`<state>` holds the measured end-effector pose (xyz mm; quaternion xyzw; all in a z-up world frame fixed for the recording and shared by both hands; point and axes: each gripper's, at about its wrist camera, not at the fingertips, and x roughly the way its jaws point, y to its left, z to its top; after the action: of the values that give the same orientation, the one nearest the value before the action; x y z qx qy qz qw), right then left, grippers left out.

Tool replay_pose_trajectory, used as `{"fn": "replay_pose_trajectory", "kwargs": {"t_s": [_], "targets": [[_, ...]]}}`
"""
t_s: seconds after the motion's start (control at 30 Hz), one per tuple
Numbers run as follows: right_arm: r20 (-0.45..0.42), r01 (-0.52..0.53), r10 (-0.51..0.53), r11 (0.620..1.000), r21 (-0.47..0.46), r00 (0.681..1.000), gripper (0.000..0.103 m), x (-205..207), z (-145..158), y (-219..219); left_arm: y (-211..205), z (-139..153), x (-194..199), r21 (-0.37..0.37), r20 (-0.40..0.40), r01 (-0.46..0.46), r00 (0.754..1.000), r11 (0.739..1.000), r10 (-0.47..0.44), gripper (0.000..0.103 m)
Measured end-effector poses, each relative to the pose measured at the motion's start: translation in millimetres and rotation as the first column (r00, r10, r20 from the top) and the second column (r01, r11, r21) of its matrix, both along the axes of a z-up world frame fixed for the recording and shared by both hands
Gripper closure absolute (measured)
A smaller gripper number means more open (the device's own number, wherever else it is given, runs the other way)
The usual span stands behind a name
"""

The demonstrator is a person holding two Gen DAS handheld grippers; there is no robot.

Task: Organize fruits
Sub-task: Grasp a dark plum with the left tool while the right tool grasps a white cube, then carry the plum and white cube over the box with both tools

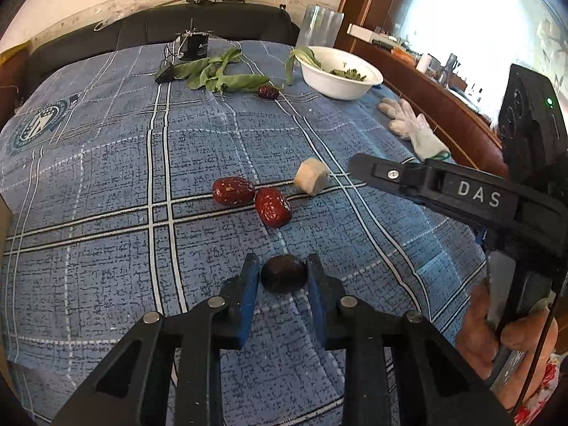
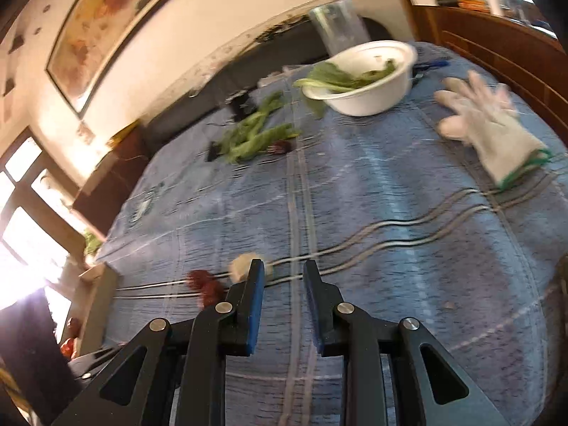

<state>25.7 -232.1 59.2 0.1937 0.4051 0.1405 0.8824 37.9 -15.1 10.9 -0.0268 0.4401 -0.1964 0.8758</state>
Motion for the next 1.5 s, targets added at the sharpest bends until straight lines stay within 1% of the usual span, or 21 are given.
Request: {"fn": "replay_pose_trajectory", "kwargs": {"t_s": [0.1,0.13,0.2,0.3,0.43,0.47,0.5,0.53,0.6,0.67,0.83,0.87,0.97,1.07,1.17,1.3,1.37,1.43,1.5], "targets": [[-0.006,-0.008,0.007,0.998,-0.054,1.0,0.065,7.9,-0.9,14.2,0.1,0.1,-2.9,-0.004,0.016,0.0,1.0,1.0,0.0,0.078],[-0.009,-0.008,0.007,0.997,-0.075,1.0,0.065,11.3,-1.0,18.6,0.9,0.0,-2.6,-0.013,0.016,0.001,1.0,1.0,0.0,0.078],[-0.027,-0.018,0.016,0.996,-0.089,1.0,0.065,18.0,-4.3,24.1,4.9,-0.3,-1.2,-0.047,0.008,0.001,1.0,0.999,0.0,0.077],[-0.039,-0.032,0.029,0.995,-0.098,0.999,0.057,22.9,-7.9,31.4,8.4,-1.1,1.4,-0.083,-0.002,0.002,1.0,0.997,-0.002,0.077],[-0.068,-0.065,0.057,0.991,-0.117,0.996,0.057,26.6,-11.5,44.2,7.9,-1.0,1.2,-0.089,-0.002,0.006,1.0,0.996,-0.006,0.077],[-0.063,-0.068,0.061,0.99,-0.126,0.996,0.062,26.0,-11.0,46.5,7.7,-1.0,1.1,-0.089,-0.002,0.008,1.0,0.996,-0.008,0.077],[-0.075,-0.096,0.089,0.991,-0.097,0.993,0.07,26.6,-11.8,49.0,7.6,-0.8,1.0,-0.089,-0.002,0.009,1.0,0.996,-0.01,0.082],[-0.085,-0.099,0.092,0.991,-0.086,0.992,0.076,25.8,-11.8,50.6,7.1,-1.1,0.7,-0.091,-0.007,0.018,1.0,0.996,-0.019,0.082],[-0.078,-0.093,0.085,0.989,-0.113,0.993,0.076,20.0,-6.7,52.9,7.3,0.2,-1.0,-0.088,-0.001,0.018,1.0,0.996,-0.018,0.082],[-0.069,-0.085,0.078,0.989,-0.118,0.995,0.076,11.3,0.7,51.3,8.1,1.6,-2.8,-0.086,0.008,0.01,1.0,0.996,-0.009,0.082],[-0.017,-0.061,0.059,0.986,-0.153,0.998,0.075,-16.7,33.4,43.6,13.7,8.3,-15.3,-0.043,0.021,-0.021,1.0,0.999,0.022,0.082],[-0.004,-0.062,0.062,0.985,-0.16,0.998,0.075,-23.4,40.6,43.2,18.8,13.0,-21.4,-0.056,0.02,-0.028,0.999,0.998,0.029,0.082],[0.019,-0.069,0.074,0.981,-0.179,0.997,0.075,-38.1,56.7,49.8,39.8,32.8,-41.6,-0.115,0.021,-0.051,0.998,0.992,0.054,0.082],[0.04,-0.105,0.114,0.977,-0.184,0.993,0.075,-51.4,67.4,69.4,65.7,57.7,-65.3,-0.134,0.053,-0.078,0.995,0.988,0.086,0.082],[0.058,-0.16,0.174,0.968,-0.192,0.983,0.075,-64.4,74.2,99.4,98.5,80.8,-84.9,-0.119,0.092,-0.119,0.987,0.986,0.131,0.082],[0.075,-0.262,0.282,0.942,-0.21,0.956,0.075,-81.7,80.8,155.2,150.8,100.1,-100.9,-0.082,0.127,-0.202,0.969,0.976,0.211,0.082],[0.081,-0.315,0.337,0.925,-0.211,0.938,0.075,-88.0,84.1,183.9,180.8,105.3,-105.1,-0.05,0.143,-0.26,0.954,0.964,0.265,0.081],[0.085,-0.36,0.384,0.908,-0.213,0.919,0.074,-91.6,86.0,210.2,210.3,106.7,-104.3,-0.009,0.146,-0.321,0.936,0.947,0.319,0.081],[0.086,-0.402,0.427,0.89,-0.214,0.9,0.074,-94.4,85.5,235.7,241.1,102.9,-99.4,0.02,0.122,-0.376,0.921,0.926,0.371,0.081]]}}
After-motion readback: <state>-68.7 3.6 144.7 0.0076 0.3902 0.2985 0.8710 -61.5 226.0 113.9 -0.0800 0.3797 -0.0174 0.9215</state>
